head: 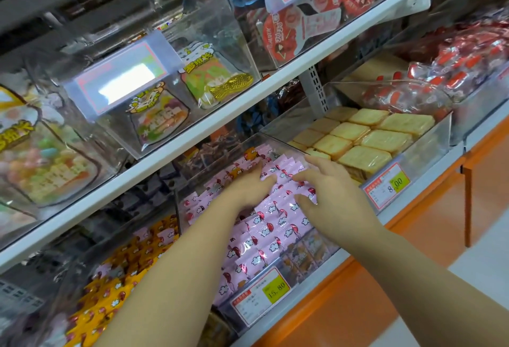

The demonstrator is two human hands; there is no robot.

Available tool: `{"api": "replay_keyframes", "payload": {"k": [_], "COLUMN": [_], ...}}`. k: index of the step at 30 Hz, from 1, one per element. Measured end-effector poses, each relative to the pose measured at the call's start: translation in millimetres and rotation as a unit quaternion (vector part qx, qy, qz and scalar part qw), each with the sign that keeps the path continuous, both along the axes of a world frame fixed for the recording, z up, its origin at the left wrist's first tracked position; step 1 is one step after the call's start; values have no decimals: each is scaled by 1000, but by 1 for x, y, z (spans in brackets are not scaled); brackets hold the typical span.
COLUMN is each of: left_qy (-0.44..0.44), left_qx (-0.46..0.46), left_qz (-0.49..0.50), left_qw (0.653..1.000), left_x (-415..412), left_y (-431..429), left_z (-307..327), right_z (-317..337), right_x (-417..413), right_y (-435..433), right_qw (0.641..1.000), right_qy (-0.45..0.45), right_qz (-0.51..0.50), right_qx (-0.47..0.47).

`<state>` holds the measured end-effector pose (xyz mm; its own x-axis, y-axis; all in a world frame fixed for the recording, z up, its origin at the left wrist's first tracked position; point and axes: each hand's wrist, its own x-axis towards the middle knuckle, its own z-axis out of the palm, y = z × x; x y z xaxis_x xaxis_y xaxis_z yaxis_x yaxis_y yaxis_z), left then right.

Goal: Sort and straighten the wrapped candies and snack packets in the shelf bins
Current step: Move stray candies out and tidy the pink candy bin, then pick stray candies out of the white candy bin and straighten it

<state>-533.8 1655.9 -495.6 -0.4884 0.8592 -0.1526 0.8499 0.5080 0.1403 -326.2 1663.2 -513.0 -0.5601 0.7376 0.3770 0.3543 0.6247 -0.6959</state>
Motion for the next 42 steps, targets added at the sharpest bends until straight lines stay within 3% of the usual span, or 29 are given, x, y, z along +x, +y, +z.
{"api": "replay_keyframes", "payload": {"k": [3,9,13,17,30,37,42], "left_qy": [-2,-1,30,53,98,27,7], "left_qx": [2,140,189,238,255,360,408], "left_qz": [1,-5,-17,-8,73,219,265], "left_qw": [1000,990,981,970,959,906,874], "left_x": [0,18,28,35,3,-28,-49], "left_y": [3,-25,-73,-140,-346,-452,-485], "left_z": [1,3,16,28,49,29,13], "right_z": [-3,-4,6,16,57,60,54], "right_x": [-4,-24,-32,-43,-105,-152,-194], "right_y": [-2,-28,-48,-68,-211,-292,-348], "right_qw": [1000,994,993,991,957,943,923], "right_qy": [-9,37,74,56,-7,-22,-56], "right_qz": [-16,-30,46,120,263,313,360], "right_qx": [13,97,76,36,124,112,125]}}
